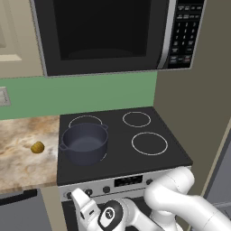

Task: Turn on the burner for the pot on the stove. Wait thirty seconds for the pot to heat up. Then add the squash to the pot.

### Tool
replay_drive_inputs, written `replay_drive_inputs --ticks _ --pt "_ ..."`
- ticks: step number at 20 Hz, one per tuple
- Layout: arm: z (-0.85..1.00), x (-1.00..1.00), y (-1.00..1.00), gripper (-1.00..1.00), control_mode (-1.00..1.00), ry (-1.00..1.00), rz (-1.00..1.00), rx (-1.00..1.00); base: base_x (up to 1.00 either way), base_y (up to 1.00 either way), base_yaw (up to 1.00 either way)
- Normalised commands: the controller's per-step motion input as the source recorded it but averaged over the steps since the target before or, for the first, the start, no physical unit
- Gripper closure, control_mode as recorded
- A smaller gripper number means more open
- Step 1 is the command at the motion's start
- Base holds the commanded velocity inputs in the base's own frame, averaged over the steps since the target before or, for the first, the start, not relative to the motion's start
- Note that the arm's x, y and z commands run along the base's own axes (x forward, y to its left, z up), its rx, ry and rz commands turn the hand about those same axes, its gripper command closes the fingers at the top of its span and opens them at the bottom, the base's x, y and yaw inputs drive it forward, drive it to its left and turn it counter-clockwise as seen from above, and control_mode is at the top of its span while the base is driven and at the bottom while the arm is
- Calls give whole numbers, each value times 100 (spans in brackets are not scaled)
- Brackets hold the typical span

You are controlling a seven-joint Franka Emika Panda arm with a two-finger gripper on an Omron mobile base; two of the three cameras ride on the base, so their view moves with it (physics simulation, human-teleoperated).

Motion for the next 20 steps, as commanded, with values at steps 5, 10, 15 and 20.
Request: replay_drive_inputs --ticks 5,10,15,20 --pt "0 0 0 100 -100 0 0 0 0 0 0" --pt "0 0 0 100 -100 0 0 0 0 0 0" --pt "0 0 0 100 -100 0 0 0 0 0 0" --pt "0 0 0 100 -100 0 0 0 0 0 0"
